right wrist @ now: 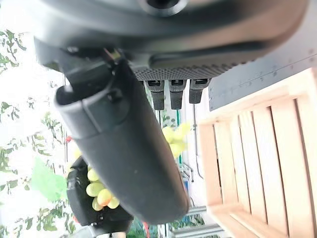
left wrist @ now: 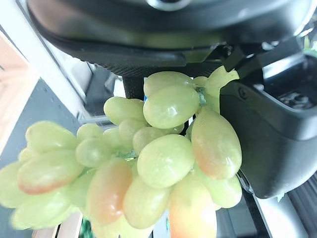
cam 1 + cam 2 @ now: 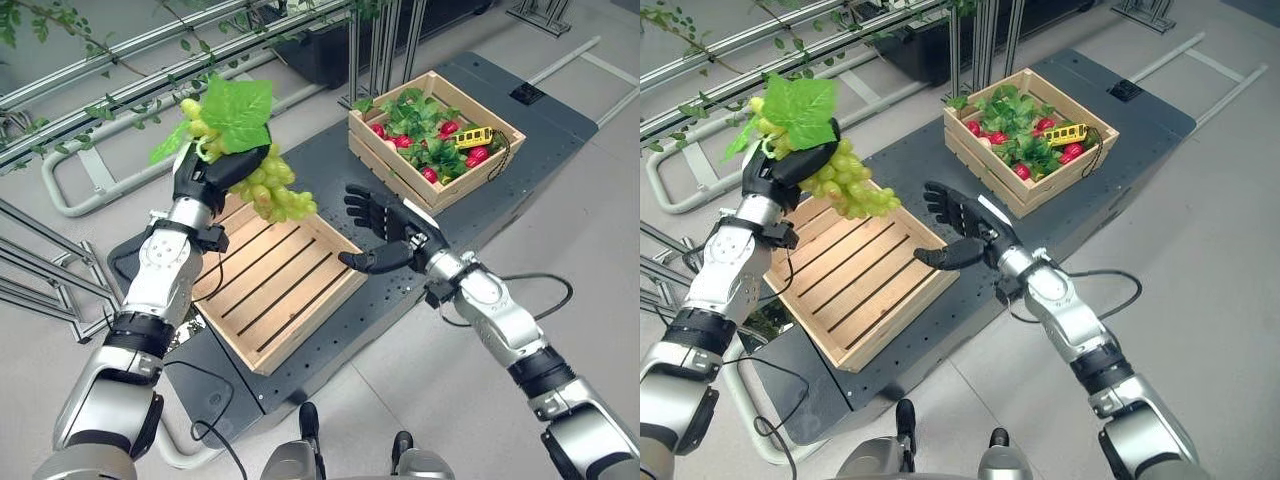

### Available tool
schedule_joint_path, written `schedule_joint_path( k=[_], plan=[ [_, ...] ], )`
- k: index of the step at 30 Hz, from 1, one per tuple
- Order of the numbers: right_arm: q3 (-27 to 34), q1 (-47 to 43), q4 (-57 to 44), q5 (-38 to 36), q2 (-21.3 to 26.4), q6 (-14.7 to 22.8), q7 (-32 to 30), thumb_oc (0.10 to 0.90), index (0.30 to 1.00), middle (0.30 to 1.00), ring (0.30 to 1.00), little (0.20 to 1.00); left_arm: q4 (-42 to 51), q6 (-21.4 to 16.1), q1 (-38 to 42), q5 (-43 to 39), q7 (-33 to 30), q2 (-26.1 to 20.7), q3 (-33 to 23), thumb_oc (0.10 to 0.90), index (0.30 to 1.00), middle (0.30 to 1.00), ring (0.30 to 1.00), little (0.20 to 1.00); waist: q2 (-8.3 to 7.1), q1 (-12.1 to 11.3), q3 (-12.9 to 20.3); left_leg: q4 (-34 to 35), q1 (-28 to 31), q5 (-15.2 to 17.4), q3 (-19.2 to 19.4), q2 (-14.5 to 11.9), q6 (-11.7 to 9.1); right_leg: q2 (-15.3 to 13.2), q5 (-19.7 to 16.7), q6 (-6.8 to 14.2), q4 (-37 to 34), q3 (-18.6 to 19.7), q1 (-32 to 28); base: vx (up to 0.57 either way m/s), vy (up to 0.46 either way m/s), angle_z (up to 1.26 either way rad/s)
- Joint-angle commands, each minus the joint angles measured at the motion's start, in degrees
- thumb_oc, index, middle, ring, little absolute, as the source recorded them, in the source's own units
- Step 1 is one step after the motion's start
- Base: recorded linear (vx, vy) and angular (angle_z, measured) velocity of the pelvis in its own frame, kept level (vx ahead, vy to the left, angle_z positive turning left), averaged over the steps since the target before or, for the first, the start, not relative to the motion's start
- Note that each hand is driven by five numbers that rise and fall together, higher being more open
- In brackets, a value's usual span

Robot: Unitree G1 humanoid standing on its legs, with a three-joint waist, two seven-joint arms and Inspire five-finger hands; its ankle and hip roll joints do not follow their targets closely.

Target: Pick up the fruits from the basket on one side to the basket on the other side

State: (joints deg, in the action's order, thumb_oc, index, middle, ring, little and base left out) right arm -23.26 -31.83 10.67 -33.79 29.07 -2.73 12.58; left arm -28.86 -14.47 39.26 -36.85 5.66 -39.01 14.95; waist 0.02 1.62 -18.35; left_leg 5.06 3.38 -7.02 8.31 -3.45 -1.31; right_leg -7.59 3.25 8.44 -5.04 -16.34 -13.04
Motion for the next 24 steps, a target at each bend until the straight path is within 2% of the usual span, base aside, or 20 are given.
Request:
schedule_joint_path(
  k=[1, 4, 12, 20, 24],
  plan=[
    [-2.4, -2.7, -1.2, -8.9, -1.9, 0.0, 3.5, 0.800, 0.900, 0.900, 0.900, 0.900, -1.5, -4.2, 9.4, -2.9, 3.2, -1.8, 0.9, 0.400, 0.300, 0.300, 0.300, 0.300, 1.47, -1.7, 13.7, -0.1, 2.6, 6.4, -1.2, -2.8, -3.7, -1.7, -0.2, -4.0, 2.5, -0.5, 2.6, 0.00, -0.100, 0.07],
    [-3.8, -5.1, 0.4, -12.8, -3.6, -1.6, 3.7, 0.800, 0.900, 0.900, 0.900, 0.900, -0.5, -3.8, 11.5, -2.3, 5.9, -1.7, 3.3, 0.400, 0.300, 0.300, 0.300, 0.300, 1.37, -2.2, 13.9, -0.1, 2.9, 6.5, -1.7, -3.0, -3.7, -1.6, 0.1, -4.2, 2.4, -0.8, 2.0, 0.00, -0.090, 0.05],
    [-5.7, -10.6, 3.5, -17.5, -7.8, -3.5, -0.1, 0.800, 0.900, 0.900, 0.900, 0.900, 2.8, -2.7, 16.1, -1.4, 9.6, -0.3, 8.5, 0.400, 0.300, 0.300, 0.300, 0.300, 1.50, -3.5, 14.1, -0.1, 3.1, 6.5, -3.0, -3.3, -4.0, -1.5, 0.8, -4.4, 2.5, -1.8, 0.8, -0.01, -0.051, 0.10],
    [-7.4, -14.4, 4.7, -22.2, -12.1, -3.2, -3.7, 0.800, 0.900, 0.900, 0.900, 0.900, 5.0, -2.0, 17.9, -0.3, 10.3, 2.4, 11.6, 0.400, 0.300, 0.300, 0.300, 0.300, 1.44, -4.3, 14.5, -0.1, 3.5, 6.6, -3.7, -3.4, -4.1, -1.3, 0.9, -4.6, 1.9, -2.3, -0.2, 0.01, -0.029, 0.11],
    [-7.6, -15.6, 5.1, -23.3, -14.1, -1.8, -5.8, 0.800, 0.900, 0.900, 0.900, 0.900, 4.7, -1.5, 18.2, 1.1, 10.9, 3.7, 12.6, 0.400, 0.300, 0.300, 0.300, 0.300, 1.40, -4.6, 14.7, -0.1, 3.6, 6.6, -4.0, -3.4, -4.1, -1.2, 0.9, -4.7, 1.8, -2.4, -0.4, 0.01, -0.007, 0.01]
  ],
)
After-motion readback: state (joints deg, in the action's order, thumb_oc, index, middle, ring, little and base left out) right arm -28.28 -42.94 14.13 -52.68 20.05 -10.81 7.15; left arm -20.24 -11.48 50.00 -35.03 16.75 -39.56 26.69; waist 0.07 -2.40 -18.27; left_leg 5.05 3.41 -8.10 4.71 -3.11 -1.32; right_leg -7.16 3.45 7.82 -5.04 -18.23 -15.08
